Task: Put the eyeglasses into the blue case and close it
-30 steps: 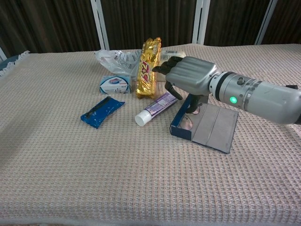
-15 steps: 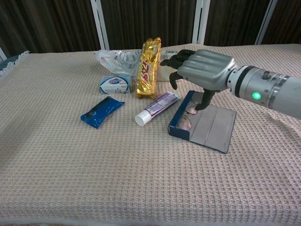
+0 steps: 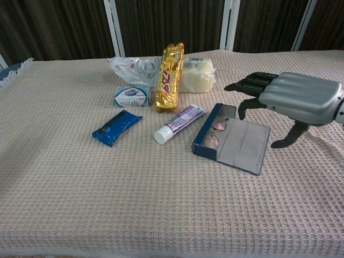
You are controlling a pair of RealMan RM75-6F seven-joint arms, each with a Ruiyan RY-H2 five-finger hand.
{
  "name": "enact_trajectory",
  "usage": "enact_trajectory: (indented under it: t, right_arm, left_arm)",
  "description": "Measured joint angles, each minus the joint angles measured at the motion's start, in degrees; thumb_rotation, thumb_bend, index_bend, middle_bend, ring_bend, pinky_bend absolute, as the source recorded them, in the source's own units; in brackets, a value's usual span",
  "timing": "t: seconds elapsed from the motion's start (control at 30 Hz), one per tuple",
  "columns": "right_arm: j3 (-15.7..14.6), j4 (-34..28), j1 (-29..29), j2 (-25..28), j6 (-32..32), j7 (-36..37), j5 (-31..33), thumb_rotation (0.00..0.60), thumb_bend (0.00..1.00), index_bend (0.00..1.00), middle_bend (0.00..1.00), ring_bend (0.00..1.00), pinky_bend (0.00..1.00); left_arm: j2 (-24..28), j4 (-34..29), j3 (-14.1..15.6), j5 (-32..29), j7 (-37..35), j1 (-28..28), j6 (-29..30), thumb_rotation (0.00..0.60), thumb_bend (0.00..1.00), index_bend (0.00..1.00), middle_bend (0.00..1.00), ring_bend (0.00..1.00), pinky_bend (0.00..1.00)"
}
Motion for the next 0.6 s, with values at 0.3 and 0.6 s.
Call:
enact_trajectory:
  t: [0.3,0.6]
  right_arm:
    - [-2.5,20.8,-2.4,-6.5,7.3,16.5,-5.9,0.6,0.32,0.59,0.11,0.0,0.0]
    - [-4.5,35.3,-2.3,-12.7,8.6,34.1,-9.0,0.6,0.34,0.55,0.11,0.0,0.0]
  left_arm:
    - [-0.2,-0.1,-0.1,-0.5,0.8,-0.2,-0.7,0.6,0.43,0.0,0.0,0.0,0.1]
    - [-0.5,-0.3,-0.3,-1.0,1.9,-0.5,-1.4,0.6,0.43,0.0,0.0,0.0,0.1]
